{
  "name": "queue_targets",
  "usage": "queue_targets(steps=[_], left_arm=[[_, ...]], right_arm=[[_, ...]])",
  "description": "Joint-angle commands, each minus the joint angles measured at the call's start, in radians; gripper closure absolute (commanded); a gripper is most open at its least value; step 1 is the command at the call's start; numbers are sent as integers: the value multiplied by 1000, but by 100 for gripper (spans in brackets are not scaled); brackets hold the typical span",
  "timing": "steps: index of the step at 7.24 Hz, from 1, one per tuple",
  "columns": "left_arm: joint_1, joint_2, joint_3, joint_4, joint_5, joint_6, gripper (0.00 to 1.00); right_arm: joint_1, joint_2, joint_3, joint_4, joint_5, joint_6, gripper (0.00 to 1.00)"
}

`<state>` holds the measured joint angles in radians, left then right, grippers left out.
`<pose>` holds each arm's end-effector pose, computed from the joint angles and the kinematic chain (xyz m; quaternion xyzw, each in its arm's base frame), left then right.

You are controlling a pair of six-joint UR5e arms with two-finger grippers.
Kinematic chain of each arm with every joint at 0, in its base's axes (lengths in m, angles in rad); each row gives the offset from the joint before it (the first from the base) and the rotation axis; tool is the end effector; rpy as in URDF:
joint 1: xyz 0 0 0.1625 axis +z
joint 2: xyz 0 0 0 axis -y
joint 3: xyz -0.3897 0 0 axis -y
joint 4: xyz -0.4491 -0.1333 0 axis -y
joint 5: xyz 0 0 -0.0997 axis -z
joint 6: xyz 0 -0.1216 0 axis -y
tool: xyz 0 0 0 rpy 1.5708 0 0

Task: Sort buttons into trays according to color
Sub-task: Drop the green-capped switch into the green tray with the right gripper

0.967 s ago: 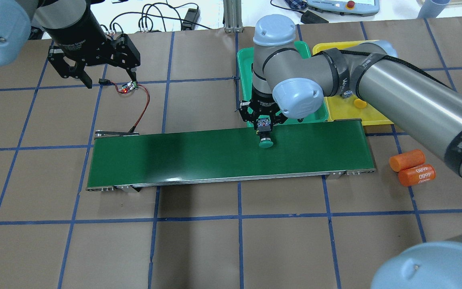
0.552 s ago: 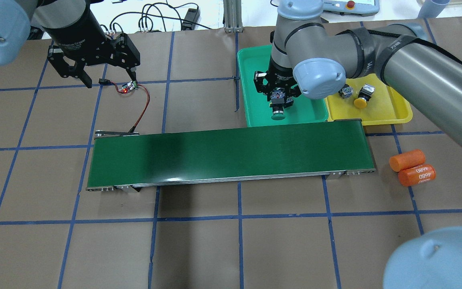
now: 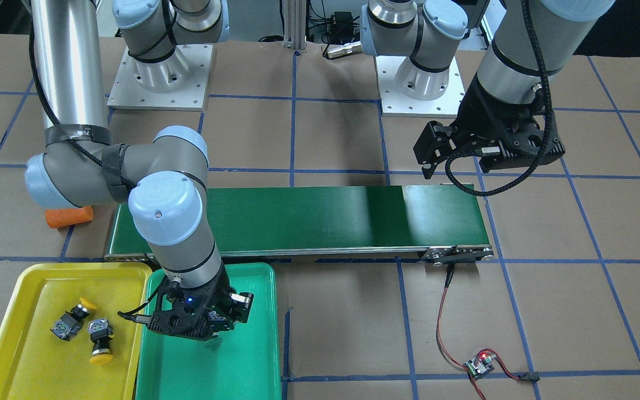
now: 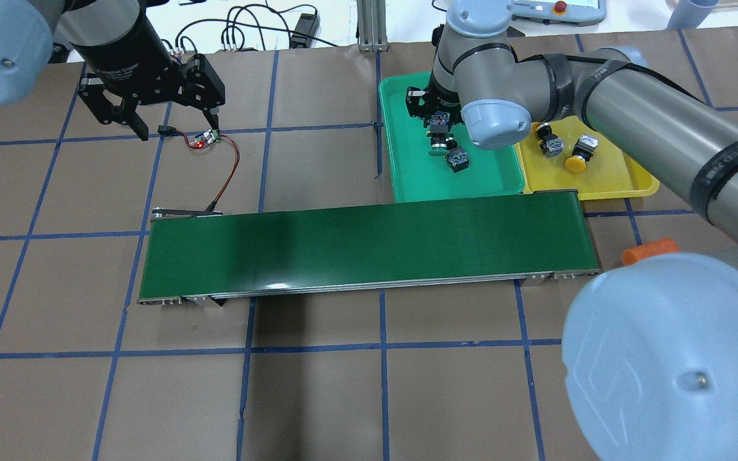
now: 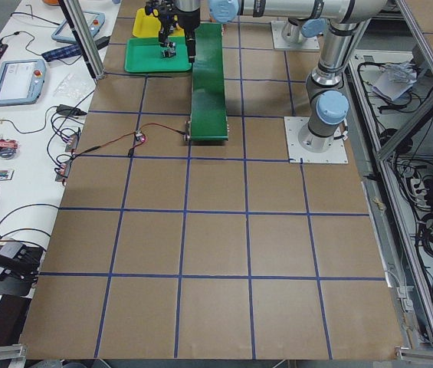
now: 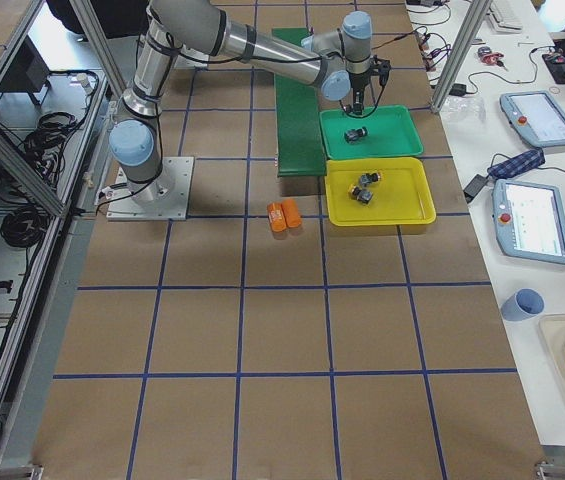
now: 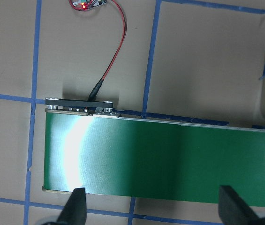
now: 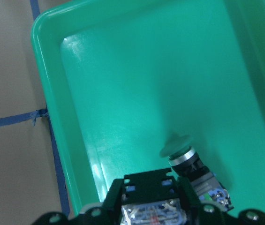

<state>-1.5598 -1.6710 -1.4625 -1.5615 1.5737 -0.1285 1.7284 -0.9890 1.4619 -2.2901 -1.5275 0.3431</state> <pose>-0.1265 -0.5913 0.4340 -0.0697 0.9975 -0.0088 0.0009 0.2530 -0.7094 0.1900 0.0892 0.9882 -0.1137 0.0513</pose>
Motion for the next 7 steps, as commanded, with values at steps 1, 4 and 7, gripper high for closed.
queue_targets(steps=[1,4,7], left_arm=[[3,-1,1,1,0,1,0],[3,-1,1,1,0,1,0],[4,-1,1,1,-1,1,0]], right_arm=[[2,44,0,-99,-11,-100,1],[-12,-50,-6,48,-10,-108,0],[-97,-332,5,520,-10,-165,0]])
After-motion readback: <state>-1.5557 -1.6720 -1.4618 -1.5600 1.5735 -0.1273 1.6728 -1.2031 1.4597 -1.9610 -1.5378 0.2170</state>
